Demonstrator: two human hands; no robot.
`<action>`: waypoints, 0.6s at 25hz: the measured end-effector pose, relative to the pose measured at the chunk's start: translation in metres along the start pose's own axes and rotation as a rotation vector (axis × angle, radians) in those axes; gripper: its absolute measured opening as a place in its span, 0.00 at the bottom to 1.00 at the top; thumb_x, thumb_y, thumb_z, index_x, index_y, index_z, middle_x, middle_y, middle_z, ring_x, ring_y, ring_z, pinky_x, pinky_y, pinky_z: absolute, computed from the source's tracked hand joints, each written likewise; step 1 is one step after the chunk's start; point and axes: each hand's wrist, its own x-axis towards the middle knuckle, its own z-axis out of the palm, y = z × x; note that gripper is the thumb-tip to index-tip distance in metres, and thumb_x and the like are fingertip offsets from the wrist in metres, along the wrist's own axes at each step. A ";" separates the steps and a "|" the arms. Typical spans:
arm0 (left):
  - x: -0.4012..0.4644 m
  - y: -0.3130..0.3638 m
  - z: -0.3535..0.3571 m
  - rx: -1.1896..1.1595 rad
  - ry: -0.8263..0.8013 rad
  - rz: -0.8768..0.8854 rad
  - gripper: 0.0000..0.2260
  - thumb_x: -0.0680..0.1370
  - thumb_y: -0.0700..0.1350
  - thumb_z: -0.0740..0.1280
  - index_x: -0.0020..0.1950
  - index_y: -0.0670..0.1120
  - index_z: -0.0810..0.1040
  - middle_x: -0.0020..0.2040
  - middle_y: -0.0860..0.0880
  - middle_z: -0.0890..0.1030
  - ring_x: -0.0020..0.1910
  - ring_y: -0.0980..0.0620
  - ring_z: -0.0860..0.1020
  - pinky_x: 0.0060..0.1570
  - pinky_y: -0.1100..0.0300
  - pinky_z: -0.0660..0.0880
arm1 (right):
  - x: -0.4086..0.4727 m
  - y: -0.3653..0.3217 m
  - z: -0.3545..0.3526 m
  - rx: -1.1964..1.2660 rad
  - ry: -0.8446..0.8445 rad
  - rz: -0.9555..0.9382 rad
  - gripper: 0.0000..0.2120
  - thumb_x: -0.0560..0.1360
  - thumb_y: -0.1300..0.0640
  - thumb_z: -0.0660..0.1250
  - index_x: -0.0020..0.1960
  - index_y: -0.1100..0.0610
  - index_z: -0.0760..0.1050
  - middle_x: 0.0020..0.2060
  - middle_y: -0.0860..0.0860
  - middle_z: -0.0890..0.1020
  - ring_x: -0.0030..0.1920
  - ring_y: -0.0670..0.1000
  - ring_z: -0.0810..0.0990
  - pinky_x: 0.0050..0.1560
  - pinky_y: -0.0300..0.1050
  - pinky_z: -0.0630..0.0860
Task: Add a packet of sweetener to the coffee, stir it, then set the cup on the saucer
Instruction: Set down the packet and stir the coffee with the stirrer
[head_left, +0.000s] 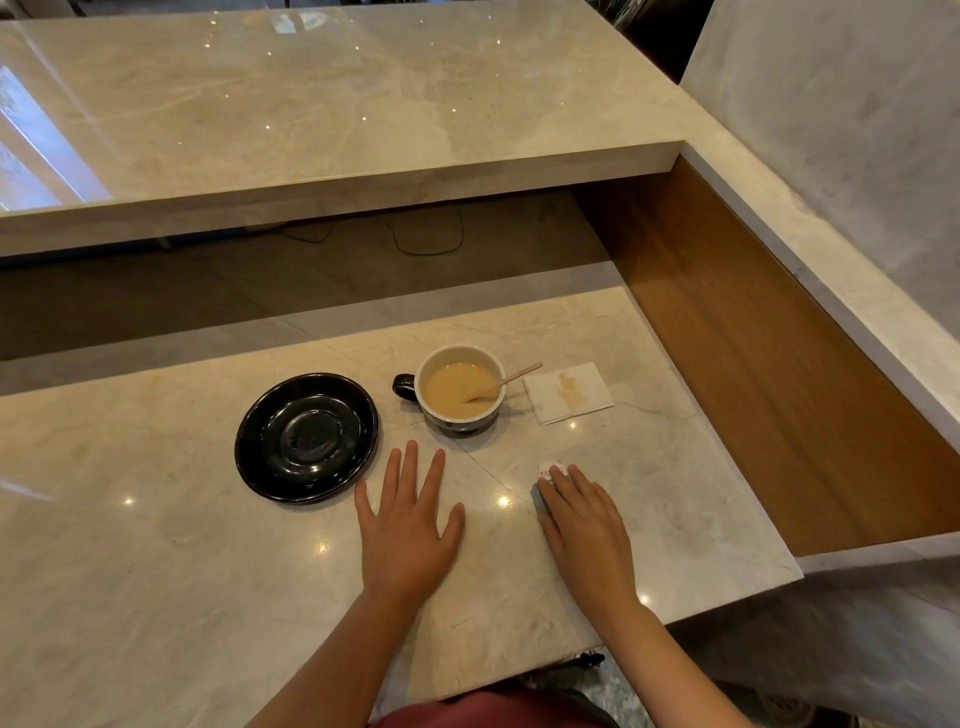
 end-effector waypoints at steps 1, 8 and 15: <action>0.000 0.000 0.000 0.002 -0.001 0.000 0.28 0.78 0.63 0.47 0.76 0.55 0.51 0.77 0.48 0.48 0.75 0.50 0.42 0.69 0.42 0.39 | -0.001 -0.002 -0.002 -0.011 -0.007 -0.001 0.18 0.74 0.52 0.54 0.59 0.56 0.75 0.59 0.53 0.80 0.61 0.54 0.77 0.60 0.53 0.73; 0.001 -0.001 0.002 0.018 -0.005 -0.007 0.29 0.78 0.63 0.47 0.77 0.55 0.51 0.77 0.48 0.48 0.75 0.50 0.41 0.69 0.42 0.37 | 0.053 -0.007 -0.043 0.171 0.188 0.014 0.16 0.75 0.52 0.59 0.61 0.55 0.73 0.59 0.56 0.79 0.60 0.56 0.76 0.61 0.54 0.68; 0.001 -0.001 0.003 0.009 0.006 0.000 0.28 0.78 0.62 0.50 0.77 0.54 0.54 0.77 0.46 0.52 0.75 0.48 0.46 0.69 0.42 0.40 | 0.139 -0.020 -0.072 0.044 -0.024 -0.007 0.22 0.75 0.50 0.64 0.68 0.50 0.65 0.71 0.58 0.66 0.70 0.59 0.62 0.67 0.59 0.63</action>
